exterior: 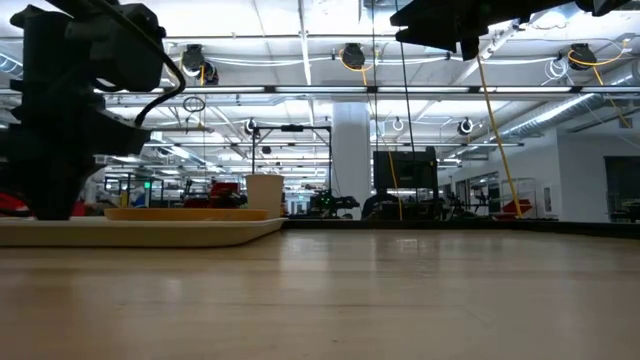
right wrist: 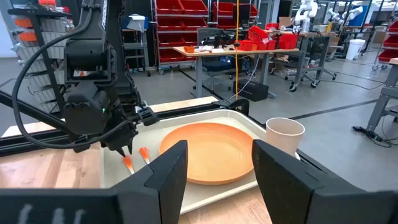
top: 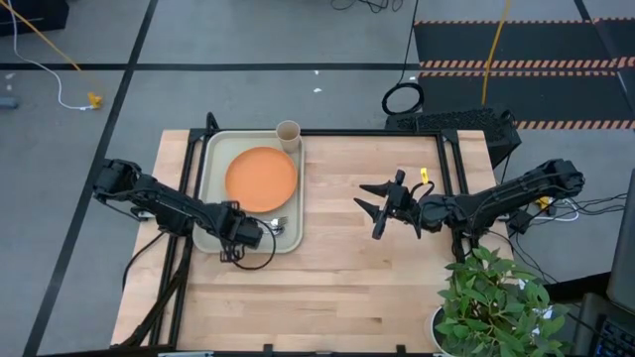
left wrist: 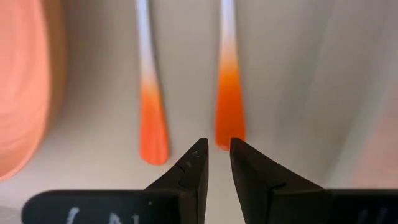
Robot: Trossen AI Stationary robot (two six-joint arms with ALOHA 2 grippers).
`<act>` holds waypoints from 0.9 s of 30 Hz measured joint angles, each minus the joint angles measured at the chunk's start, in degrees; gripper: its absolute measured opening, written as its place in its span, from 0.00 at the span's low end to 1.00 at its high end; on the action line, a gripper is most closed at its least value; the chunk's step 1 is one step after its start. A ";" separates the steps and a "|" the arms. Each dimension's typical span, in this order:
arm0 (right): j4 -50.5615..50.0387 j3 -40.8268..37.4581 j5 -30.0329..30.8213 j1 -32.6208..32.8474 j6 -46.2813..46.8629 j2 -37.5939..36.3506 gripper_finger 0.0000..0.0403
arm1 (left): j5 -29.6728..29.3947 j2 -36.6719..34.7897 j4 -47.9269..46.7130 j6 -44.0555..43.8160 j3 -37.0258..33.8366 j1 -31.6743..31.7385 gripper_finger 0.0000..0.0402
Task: Pick and place plate/cup/fork/spoon on tray
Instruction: Put the orange spoon on the light brown tray
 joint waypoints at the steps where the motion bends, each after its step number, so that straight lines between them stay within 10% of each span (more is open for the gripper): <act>1: 0.00 0.00 -0.01 0.00 0.00 0.00 0.43 | 0.59 0.00 0.27 -0.18 0.01 -0.14 0.18; 27: 0.00 0.00 -0.09 0.00 0.46 0.00 0.43 | -2.31 -0.11 0.73 -1.02 -2.08 -0.59 0.18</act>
